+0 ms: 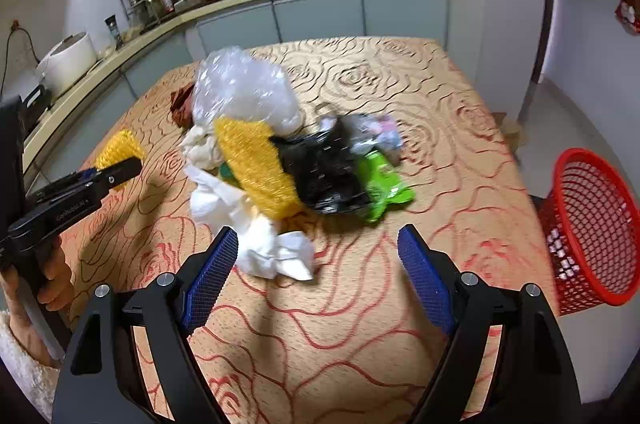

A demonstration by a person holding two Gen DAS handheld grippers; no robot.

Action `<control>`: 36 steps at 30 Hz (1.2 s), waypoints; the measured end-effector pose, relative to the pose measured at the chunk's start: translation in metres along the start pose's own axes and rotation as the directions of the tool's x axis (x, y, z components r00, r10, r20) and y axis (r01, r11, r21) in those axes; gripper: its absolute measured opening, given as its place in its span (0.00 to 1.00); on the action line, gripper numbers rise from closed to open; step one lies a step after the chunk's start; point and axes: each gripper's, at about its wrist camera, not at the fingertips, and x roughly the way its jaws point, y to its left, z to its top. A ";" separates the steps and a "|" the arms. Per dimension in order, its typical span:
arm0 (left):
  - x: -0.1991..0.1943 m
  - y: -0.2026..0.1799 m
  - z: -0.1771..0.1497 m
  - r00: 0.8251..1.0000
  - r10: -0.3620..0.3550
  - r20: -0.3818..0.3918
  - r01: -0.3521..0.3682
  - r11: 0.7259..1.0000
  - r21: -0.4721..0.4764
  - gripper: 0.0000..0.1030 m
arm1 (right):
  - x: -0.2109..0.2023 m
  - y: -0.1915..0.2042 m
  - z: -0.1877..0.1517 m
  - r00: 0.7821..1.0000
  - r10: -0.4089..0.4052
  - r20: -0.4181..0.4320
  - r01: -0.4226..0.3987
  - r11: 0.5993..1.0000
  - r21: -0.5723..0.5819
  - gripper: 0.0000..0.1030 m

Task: Collect trash
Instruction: 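Grasp the yellow foam net with the left tool while the right tool grasps the white paper towel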

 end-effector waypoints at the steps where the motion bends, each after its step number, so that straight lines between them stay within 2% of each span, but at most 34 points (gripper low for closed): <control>1: 0.000 0.000 0.000 1.000 0.000 0.000 0.000 1.000 0.002 0.29 | 0.003 0.002 0.000 1.000 0.007 -0.007 -0.007 1.000 0.000 0.77; 7: 0.002 0.003 -0.003 1.000 -0.008 -0.004 0.008 1.000 -0.007 0.29 | 0.021 0.020 0.002 0.999 0.030 -0.036 -0.031 0.999 -0.031 0.77; 10: 0.001 0.005 -0.003 1.000 -0.008 -0.002 0.008 1.000 -0.013 0.29 | 0.030 0.026 0.002 0.998 0.035 -0.058 -0.038 0.998 -0.052 0.65; 11: 0.001 0.006 -0.003 1.000 -0.008 -0.001 0.008 1.000 -0.016 0.29 | 0.032 0.028 0.001 0.997 0.042 -0.068 -0.046 0.997 -0.054 0.57; 13: 0.001 0.008 -0.002 1.000 -0.007 -0.001 0.007 1.000 -0.019 0.29 | 0.035 0.030 -0.001 0.996 0.049 -0.079 -0.053 0.997 -0.060 0.52; 15: 0.001 0.008 -0.003 1.000 -0.003 0.000 0.003 1.000 -0.019 0.29 | 0.034 0.031 -0.003 0.996 0.057 -0.076 -0.062 0.996 -0.067 0.42; 18: 0.002 0.009 -0.003 1.000 0.002 0.000 -0.002 1.000 -0.020 0.29 | 0.029 0.035 -0.005 0.996 0.061 -0.072 -0.066 0.994 -0.083 0.32; 27: -0.006 0.001 -0.001 1.000 0.009 0.029 -0.009 1.000 0.009 0.29 | -0.001 0.033 -0.009 0.995 0.091 -0.030 -0.093 0.993 -0.072 0.29; 36: -0.035 -0.020 0.014 0.993 0.051 0.109 -0.056 0.997 0.047 0.29 | -0.045 0.018 0.005 0.992 0.088 0.086 -0.086 0.996 -0.036 0.29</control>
